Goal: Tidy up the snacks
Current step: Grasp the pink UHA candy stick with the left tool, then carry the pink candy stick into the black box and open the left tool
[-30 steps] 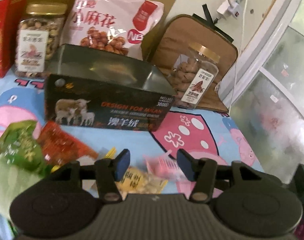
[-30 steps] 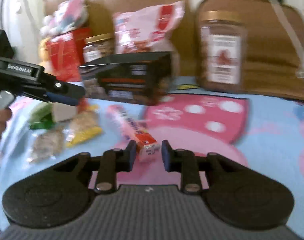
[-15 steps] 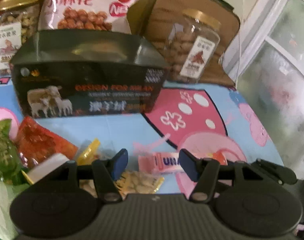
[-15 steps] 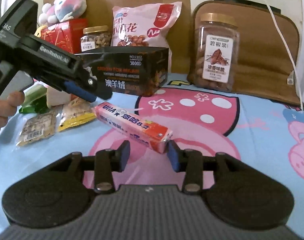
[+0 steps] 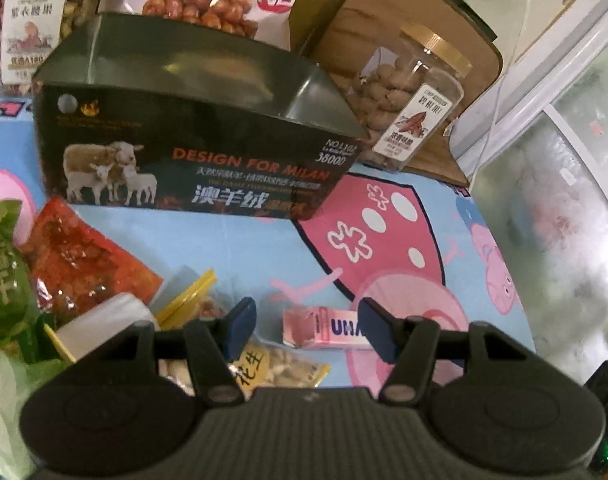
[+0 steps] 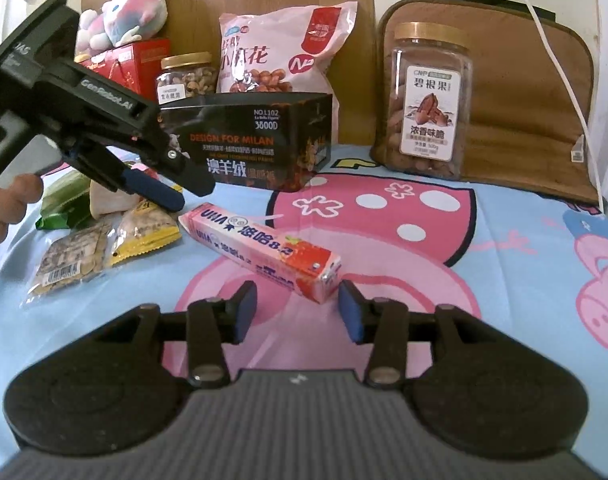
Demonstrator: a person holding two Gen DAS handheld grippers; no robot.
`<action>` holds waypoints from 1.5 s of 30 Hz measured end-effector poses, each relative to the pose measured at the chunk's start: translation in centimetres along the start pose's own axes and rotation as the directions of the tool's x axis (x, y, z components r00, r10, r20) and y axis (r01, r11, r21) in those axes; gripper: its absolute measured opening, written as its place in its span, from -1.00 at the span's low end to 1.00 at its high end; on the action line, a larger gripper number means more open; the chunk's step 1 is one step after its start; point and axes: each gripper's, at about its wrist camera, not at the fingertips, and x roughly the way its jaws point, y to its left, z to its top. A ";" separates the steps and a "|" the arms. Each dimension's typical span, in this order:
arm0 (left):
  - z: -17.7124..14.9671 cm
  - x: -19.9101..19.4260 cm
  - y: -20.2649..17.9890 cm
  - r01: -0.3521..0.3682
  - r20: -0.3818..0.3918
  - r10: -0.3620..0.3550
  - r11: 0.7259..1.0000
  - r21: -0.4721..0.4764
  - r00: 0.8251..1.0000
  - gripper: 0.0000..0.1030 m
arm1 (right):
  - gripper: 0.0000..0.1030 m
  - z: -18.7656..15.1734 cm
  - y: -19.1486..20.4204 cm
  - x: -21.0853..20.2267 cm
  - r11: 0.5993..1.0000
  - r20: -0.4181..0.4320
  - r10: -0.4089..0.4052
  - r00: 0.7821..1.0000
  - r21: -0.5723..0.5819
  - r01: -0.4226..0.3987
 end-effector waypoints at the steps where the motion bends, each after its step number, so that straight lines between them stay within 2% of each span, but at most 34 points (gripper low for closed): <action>1: 0.0 0.0 0.0 0.004 -0.006 -0.004 1.000 -0.008 1.000 0.12 | -0.06 0.0 0.0 0.1 1.000 -0.002 0.001 1.000 0.001 -0.001; 6: -0.3 0.0 -0.9 0.040 -0.028 -0.039 0.999 0.002 0.999 0.06 | -0.05 0.1 -0.1 0.1 1.000 -0.002 0.004 1.000 0.002 -0.004; 11: -0.4 1.2 -1.9 -0.006 -0.053 0.008 0.999 0.035 0.999 -0.15 | -0.02 0.4 0.0 0.7 1.000 -0.004 0.003 1.000 0.010 -0.003; 14: -0.4 0.8 -2.3 -0.016 -0.043 0.018 0.999 0.048 0.999 -0.17 | -0.18 0.5 0.0 0.8 0.999 -0.001 -0.027 1.000 0.028 0.027; 16: -0.3 0.0 -2.5 -0.016 -0.020 0.017 0.998 0.057 1.000 -0.17 | -0.31 0.7 0.1 0.7 0.998 0.003 -0.043 0.999 0.040 0.043; 20: 0.7 -2.9 -2.4 -0.011 0.056 0.008 0.998 0.059 0.998 -0.17 | -0.31 2.4 0.8 -0.3 0.999 0.082 -0.042 0.996 0.032 0.039; 24: 2.9 -5.7 -1.1 -0.027 0.144 0.020 0.999 0.044 0.989 -0.14 | -0.30 6.2 2.3 0.2 0.999 0.176 -0.030 0.984 -0.027 0.036; 28: 5.8 -7.7 1.1 -0.066 0.224 0.064 0.998 0.003 0.972 -0.17 | -0.28 10.0 3.7 3.1 0.995 0.228 -0.001 0.974 -0.093 0.023; 33: 8.8 -7.3 3.2 -0.136 0.279 0.131 0.991 -0.001 0.951 -0.14 | -0.27 12.8 4.2 8.2 0.996 0.214 0.016 0.977 -0.088 0.003; 35: 9.5 -6.3 4.1 -0.160 0.276 0.154 0.987 0.001 0.949 -0.06 | -0.15 13.2 4.4 9.8 0.997 0.190 0.020 0.982 -0.076 -0.005; 37: 9.8 -5.7 5.0 -0.176 0.254 0.173 0.984 -0.012 0.952 -0.07 | -0.12 13.3 4.4 10.6 0.998 0.175 0.015 0.985 -0.058 -0.005; 39: 9.4 -6.9 5.7 -0.153 0.275 0.152 0.988 -0.018 0.949 -0.07 | -0.12 13.1 4.2 9.8 1.000 0.190 -0.003 0.982 -0.014 0.006; 42: 8.0 -10.3 6.8 -0.093 0.342 0.095 0.995 -0.023 0.935 -0.06 | -0.12 12.5 4.1 8.0 0.996 0.219 0.067 0.973 0.035 -0.077; 45: 5.7 -13.4 8.0 -0.068 0.379 0.075 0.997 -0.032 0.922 -0.06 | -0.12 11.1 5.4 6.8 0.983 0.171 0.169 0.971 0.038 -0.178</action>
